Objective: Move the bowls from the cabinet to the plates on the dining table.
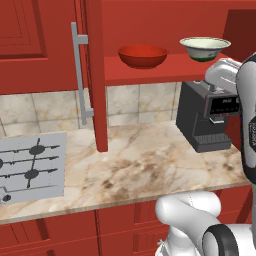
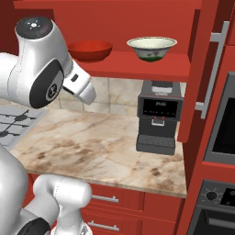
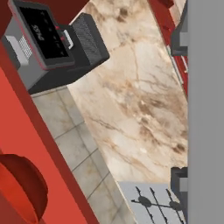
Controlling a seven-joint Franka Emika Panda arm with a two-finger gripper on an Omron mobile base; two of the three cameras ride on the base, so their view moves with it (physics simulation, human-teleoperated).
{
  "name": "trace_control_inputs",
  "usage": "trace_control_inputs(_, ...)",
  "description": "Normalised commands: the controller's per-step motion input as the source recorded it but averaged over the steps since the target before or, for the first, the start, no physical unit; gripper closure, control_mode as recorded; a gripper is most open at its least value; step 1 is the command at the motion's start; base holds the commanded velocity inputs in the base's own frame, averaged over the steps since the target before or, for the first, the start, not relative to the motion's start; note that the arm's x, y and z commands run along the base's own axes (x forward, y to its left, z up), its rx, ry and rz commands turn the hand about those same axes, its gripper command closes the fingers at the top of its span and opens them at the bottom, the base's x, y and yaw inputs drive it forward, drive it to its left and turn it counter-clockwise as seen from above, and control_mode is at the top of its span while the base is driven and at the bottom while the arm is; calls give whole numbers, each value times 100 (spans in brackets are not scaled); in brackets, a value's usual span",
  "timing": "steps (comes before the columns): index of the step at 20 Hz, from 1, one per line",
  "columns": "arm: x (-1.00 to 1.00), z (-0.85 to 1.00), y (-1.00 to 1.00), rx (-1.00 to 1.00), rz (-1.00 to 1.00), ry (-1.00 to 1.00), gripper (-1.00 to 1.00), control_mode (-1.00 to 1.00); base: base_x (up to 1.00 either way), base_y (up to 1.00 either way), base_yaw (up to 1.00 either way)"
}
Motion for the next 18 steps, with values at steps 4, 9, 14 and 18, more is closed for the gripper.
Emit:
trace_control_inputs(4, 0, 3, 0, 15, -4, -14, -100, -100, 0, 0, 0)
trace_control_inputs(9, 0, 6, 0, 9, -12, -12, -100, -100, 0, 0, 0)
trace_control_inputs(14, 0, 19, 0, 4, -17, -10, -100, -100, 0, 0, 0)
trace_control_inputs(18, 0, 34, 0, 7, -15, -6, -100, -100, 0, 0, 0)
